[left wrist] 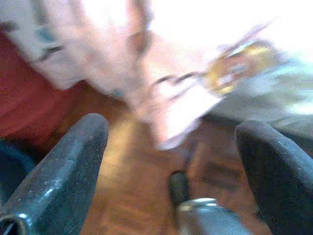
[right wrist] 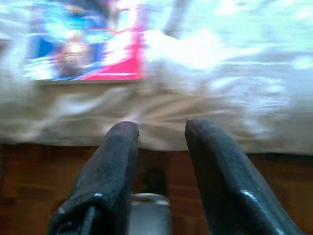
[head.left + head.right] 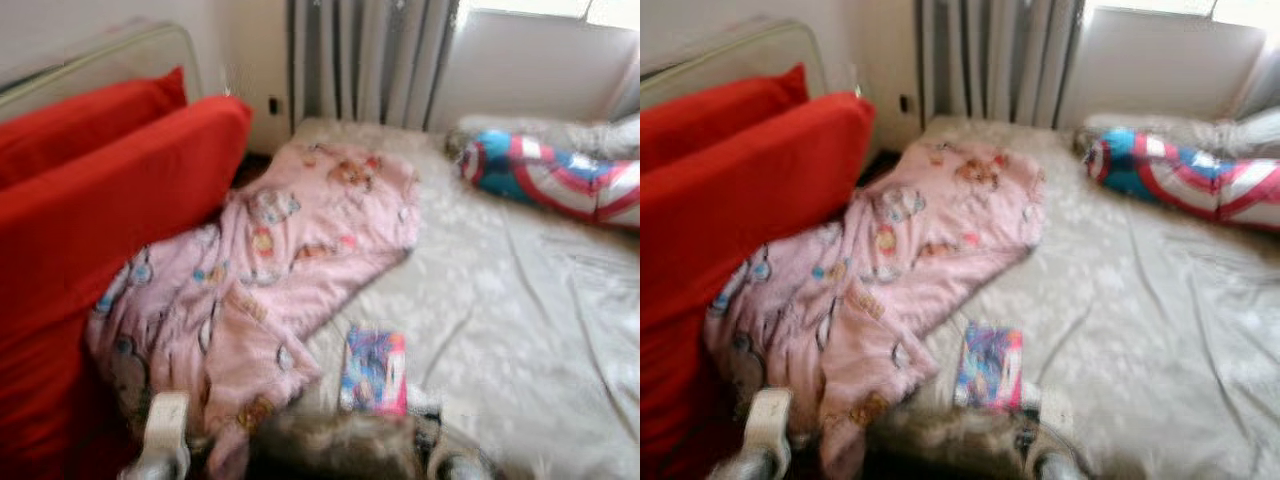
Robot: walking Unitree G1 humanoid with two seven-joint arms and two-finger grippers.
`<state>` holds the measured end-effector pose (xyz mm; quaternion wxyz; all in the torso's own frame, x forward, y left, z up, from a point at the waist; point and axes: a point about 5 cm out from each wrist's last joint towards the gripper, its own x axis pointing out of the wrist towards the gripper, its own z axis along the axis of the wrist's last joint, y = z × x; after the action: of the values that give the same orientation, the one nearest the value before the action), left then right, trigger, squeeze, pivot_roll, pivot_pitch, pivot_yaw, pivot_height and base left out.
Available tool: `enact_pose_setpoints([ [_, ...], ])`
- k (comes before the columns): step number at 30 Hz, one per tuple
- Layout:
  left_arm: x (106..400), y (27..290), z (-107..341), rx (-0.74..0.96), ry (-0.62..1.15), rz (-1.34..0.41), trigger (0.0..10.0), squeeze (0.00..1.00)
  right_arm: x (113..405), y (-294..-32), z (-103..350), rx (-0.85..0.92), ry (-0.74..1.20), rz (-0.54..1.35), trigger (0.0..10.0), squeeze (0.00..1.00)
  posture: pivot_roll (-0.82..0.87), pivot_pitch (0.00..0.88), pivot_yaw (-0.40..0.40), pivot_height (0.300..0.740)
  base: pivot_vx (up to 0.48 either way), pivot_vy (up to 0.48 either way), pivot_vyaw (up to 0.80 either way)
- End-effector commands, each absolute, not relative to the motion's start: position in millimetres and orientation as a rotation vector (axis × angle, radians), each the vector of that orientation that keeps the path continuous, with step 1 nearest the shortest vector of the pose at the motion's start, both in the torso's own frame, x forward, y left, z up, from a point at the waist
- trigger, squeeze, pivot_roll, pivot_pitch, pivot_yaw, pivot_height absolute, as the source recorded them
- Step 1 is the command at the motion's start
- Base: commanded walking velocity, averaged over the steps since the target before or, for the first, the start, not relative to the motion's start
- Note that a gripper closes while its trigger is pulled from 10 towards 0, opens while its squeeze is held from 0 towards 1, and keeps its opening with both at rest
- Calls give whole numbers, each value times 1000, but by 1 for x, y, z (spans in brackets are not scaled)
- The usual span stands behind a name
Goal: Clean up the room
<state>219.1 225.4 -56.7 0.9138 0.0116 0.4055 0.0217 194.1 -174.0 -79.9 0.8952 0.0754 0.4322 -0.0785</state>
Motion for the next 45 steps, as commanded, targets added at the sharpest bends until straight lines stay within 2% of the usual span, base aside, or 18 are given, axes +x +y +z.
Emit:
enact_pose_setpoints([
  [1, 216, 236, -56, 39, 847, 71, 10000, 0, 201, -166, -77, 169, 874, -151, 10000, 0, -40, 0, -38, 740, 0, 0, 0],
  [14, 219, 236, -53, 37, 790, 80, 10000, 0, 203, -167, -74, 180, 827, -182, 10000, 0, -42, 0, -39, 740, 0, 0, 0],
  [17, 223, 235, -49, 49, 719, 67, 10000, 0, 207, -167, -70, 192, 761, -170, 10000, 0, -43, 0, -41, 740, 0, 0, 0],
  [27, 231, 233, -35, 16, 526, 61, 10000, 0, 219, -166, -57, 66, 602, -35, 10000, 0, -51, 0, -38, 740, 0, 0, 0],
  [31, 231, 233, -33, -16, 479, 73, 10000, 0, 220, -167, -54, 107, 545, -60, 10000, 0, -57, 0, -38, 740, 0, 0, 0],
  [45, 231, 229, -31, 11, 443, 25, 10000, 0, 220, -167, -50, 79, 498, -29, 10000, 0, -47, 0, -47, 740, 0, 0, 0],
])
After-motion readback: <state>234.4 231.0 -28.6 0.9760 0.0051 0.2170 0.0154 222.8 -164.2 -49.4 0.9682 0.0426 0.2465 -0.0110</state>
